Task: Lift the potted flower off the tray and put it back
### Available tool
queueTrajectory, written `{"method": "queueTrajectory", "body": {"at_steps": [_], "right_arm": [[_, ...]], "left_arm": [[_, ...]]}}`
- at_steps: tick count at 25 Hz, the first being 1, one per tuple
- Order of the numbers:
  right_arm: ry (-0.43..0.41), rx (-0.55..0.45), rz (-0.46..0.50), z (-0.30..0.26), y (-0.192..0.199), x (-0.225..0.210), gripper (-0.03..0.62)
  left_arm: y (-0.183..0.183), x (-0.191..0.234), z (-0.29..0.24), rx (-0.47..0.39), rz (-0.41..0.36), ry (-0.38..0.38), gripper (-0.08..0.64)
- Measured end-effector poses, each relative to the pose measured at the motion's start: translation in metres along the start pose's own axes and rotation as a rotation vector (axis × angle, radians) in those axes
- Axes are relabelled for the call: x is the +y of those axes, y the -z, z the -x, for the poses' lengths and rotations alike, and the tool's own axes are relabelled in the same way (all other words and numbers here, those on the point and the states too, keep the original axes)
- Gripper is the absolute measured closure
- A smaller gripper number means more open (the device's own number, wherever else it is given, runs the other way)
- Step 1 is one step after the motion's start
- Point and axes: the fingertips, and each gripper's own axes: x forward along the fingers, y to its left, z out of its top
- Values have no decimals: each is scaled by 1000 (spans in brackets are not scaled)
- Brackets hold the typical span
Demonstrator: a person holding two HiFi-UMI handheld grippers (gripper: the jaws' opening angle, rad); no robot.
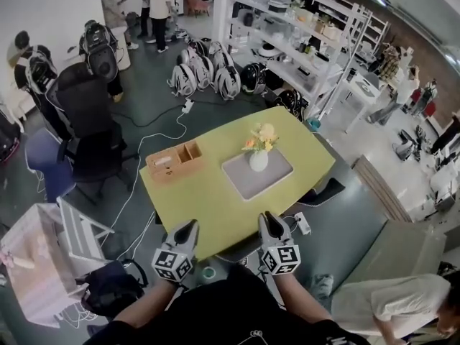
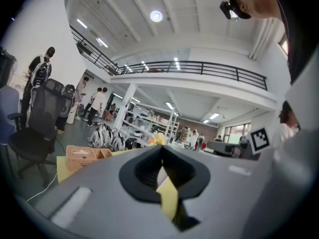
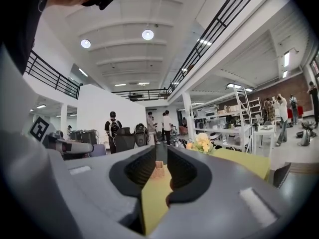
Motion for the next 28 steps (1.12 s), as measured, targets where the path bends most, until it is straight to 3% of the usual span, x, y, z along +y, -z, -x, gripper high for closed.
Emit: {"method": "queueTrajectory", "body": {"at_steps": [12, 22, 28], "right_arm": [[5, 39, -2, -100, 0, -116, 508], [-21, 113, -15, -175, 35, -194, 505], [-36, 129, -8, -229, 82, -237, 389]], "left_arm": [[-14, 8, -116, 16, 4, -49, 553], [-11, 22, -197, 36, 27, -126, 553], [10, 37, -214, 58, 36, -197, 553]]}}
